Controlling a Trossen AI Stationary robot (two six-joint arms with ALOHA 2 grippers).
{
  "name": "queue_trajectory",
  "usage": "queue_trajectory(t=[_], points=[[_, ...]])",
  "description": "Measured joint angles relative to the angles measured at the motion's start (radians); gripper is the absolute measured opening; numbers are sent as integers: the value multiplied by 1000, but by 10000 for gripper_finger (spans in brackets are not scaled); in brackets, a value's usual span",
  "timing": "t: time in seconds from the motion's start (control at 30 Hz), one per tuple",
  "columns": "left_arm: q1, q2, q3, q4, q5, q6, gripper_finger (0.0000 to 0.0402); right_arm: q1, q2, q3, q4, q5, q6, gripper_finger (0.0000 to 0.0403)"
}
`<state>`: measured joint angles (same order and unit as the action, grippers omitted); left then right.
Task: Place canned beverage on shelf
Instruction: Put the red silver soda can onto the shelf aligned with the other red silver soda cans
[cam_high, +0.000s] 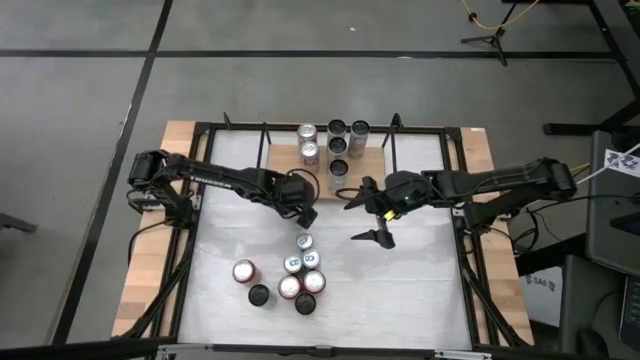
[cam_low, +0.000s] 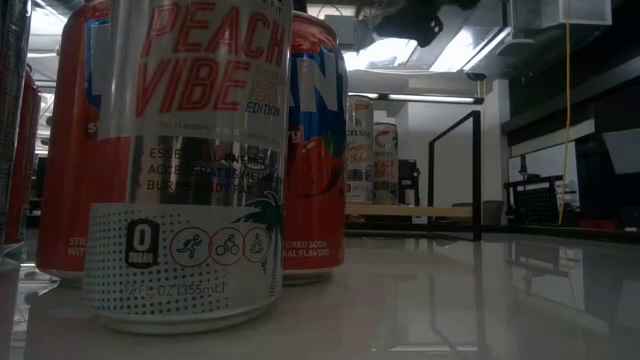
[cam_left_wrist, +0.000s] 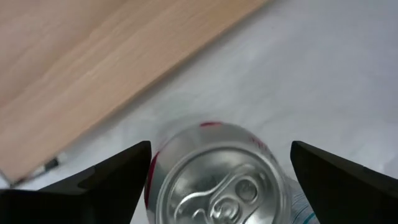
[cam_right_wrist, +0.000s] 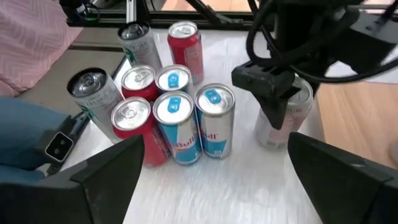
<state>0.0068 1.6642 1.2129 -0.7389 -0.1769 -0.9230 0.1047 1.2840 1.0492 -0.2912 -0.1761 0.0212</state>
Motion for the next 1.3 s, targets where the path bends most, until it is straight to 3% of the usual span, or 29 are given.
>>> queue_trajectory(t=[0.37,0.77,0.93,1.1,1.3], points=[[56,0,0,39,88,98,375,0,11,0,3,0,-1,390],[78,-79,0,86,94,317,375,0,11,0,2,0,-1,390],[98,-139,1,91,93,516,375,0,11,0,2,0,-1,390],[101,-164,1,89,99,824,375,0,11,0,3,0,-1,390],[100,-158,2,63,230,1172,375,0,11,0,3,0,-1,390]])
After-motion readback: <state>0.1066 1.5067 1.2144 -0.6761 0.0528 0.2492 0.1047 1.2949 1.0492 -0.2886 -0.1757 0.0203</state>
